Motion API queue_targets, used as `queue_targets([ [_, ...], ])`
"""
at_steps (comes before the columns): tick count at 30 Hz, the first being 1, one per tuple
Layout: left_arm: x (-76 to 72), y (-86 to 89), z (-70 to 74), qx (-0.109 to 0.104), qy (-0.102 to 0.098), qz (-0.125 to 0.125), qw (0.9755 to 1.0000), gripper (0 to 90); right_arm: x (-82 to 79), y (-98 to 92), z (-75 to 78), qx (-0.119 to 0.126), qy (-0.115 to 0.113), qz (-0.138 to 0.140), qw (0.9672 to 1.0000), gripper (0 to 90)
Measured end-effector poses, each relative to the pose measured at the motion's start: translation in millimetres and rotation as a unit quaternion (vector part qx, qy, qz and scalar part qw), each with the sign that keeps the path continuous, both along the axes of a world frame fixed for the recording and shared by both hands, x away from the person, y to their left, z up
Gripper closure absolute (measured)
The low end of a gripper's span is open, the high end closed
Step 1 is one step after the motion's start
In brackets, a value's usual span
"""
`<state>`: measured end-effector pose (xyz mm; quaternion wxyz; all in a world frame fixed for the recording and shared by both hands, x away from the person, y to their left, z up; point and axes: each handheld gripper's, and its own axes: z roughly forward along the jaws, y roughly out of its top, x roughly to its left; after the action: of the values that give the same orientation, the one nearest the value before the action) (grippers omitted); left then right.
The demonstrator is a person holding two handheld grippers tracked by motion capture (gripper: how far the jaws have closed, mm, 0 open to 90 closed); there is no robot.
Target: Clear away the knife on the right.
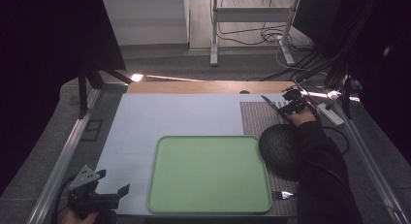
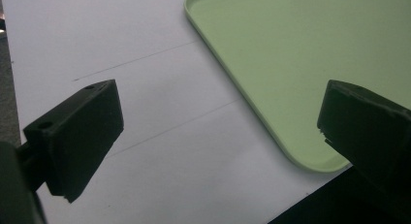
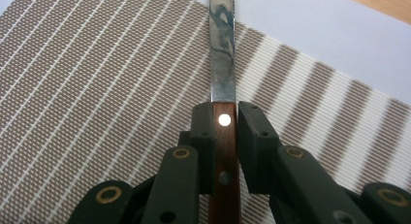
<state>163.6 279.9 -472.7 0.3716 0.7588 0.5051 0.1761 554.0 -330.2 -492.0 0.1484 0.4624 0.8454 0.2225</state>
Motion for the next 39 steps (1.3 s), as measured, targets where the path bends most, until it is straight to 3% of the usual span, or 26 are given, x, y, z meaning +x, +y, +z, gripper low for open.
queue_targets([
  [11, 0.2, -0.3, 0.0, -0.001, 0.0, 0.001, 1.0, 2.8, -10.0, -12.0, 20.7, 0.037, -0.017, -0.015, 0.999, 77.7],
  [22, -0.2, 0.5, 0.1, -0.003, -0.001, 0.001, 1.0, 2.8, -40.8, 12.5, 29.9, 0.061, -0.019, 0.008, 0.9979, 77.6],
  [39, -0.8, 0.8, 0.3, -0.005, -0.002, 0.001, 1.0, 2.8, -97.0, 49.0, 32.2, 0.068, -0.026, 0.044, 0.9964, 77.6],
])
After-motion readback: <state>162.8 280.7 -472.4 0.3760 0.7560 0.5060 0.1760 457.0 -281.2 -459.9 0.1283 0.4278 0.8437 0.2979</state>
